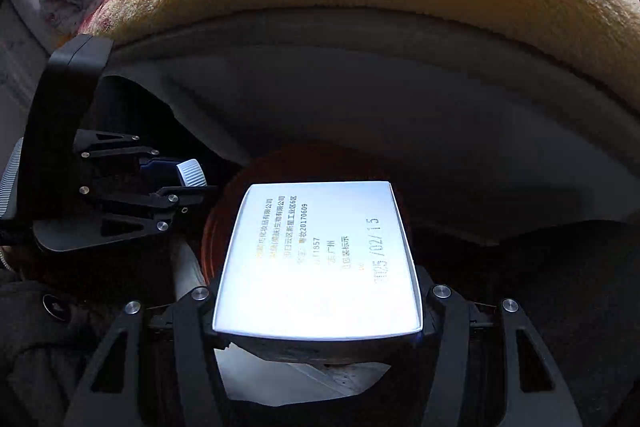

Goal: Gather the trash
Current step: 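Carry the bottle cap and silver box to the orange bucket, then open both grippers over the bucket to drop the cap and box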

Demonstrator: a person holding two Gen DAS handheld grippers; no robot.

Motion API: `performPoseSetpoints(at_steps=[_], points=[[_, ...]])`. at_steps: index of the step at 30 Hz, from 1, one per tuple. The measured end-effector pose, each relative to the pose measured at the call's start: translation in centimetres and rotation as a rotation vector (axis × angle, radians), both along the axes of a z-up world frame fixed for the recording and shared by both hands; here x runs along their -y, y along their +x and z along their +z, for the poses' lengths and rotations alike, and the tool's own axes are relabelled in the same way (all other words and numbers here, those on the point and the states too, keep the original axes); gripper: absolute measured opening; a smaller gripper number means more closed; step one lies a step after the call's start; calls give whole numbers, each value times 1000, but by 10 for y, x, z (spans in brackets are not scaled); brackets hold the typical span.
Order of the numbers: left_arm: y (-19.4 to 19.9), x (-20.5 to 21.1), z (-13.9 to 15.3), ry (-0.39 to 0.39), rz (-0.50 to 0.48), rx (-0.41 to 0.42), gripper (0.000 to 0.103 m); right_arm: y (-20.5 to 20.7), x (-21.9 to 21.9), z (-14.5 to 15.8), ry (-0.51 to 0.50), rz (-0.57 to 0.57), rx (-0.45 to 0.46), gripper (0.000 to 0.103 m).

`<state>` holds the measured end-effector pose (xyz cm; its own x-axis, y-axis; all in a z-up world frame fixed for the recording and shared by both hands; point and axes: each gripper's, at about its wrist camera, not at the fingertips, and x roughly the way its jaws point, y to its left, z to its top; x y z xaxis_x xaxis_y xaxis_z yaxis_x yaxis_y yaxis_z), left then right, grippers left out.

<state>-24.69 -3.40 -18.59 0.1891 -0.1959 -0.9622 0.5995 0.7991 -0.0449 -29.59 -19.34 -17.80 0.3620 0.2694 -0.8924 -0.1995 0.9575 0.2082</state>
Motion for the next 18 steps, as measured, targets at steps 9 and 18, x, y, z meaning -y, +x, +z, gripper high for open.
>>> performPoseSetpoints(at_steps=[9, 18], points=[[6, 1, -9, 12, 6, -40, 31, 8, -2, -13, -2, 20, -44, 59], [15, 0, -15, 39, 36, -65, 73, 20, -6, -17, -20, 16, -37, 79]])
